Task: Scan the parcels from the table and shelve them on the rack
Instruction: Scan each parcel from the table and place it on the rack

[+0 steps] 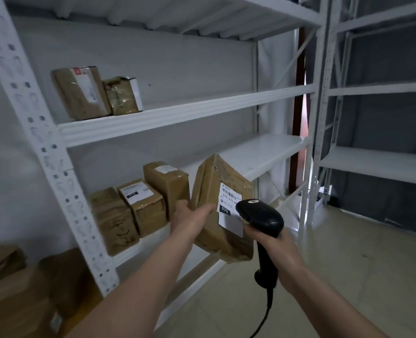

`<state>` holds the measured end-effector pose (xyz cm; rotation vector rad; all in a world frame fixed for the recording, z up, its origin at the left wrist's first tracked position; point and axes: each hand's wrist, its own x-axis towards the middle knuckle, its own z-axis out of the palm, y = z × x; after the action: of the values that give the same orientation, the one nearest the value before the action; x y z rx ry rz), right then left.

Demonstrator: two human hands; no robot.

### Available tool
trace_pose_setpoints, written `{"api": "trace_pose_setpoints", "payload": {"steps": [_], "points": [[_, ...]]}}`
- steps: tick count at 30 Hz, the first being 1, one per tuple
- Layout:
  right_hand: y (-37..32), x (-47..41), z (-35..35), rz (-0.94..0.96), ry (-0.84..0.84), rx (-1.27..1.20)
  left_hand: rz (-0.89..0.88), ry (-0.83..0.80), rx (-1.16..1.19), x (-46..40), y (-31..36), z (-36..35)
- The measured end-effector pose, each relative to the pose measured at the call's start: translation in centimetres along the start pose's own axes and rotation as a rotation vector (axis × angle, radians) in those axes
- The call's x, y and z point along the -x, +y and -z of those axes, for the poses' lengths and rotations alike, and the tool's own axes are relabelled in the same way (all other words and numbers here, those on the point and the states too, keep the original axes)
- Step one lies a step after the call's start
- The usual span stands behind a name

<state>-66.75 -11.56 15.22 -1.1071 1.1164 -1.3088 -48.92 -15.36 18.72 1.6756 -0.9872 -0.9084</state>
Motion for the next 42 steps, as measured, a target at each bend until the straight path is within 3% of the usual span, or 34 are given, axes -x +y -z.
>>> {"api": "trace_pose_setpoints", "payload": {"steps": [6, 13, 17, 24, 32, 38, 42], "points": [[-1.3, -8.2, -0.5, 0.036, -0.043, -0.027, -0.139, 0.112, 0.047, -6.4, 3.8, -3.6], [-0.2, -15.6, -2.1, -0.006, -0.157, -0.084, -0.091, 0.311, -0.054, -12.0, 5.5, -5.7], [0.2, -19.7, -3.3, -0.045, -0.22, -0.138, -0.109, 0.302, -0.079, -14.4, 6.3, -5.7], [0.9, -27.0, -5.2, -0.196, -0.378, -0.235, -0.204, 0.215, -0.505, -16.8, 8.6, -6.1], [3.0, -31.7, -7.6, -0.312, -0.499, -0.274, -0.248, 0.399, -0.835, -19.6, 7.4, -6.6], [4.5, -33.2, -9.7, -0.366, -0.552, -0.22, -0.128, 0.488, -1.194, -21.8, 5.1, -5.6], [4.9, -33.8, -11.0, -0.377, -0.568, -0.183, -0.163, 0.453, -1.255, -22.9, 4.3, -5.3]]}}
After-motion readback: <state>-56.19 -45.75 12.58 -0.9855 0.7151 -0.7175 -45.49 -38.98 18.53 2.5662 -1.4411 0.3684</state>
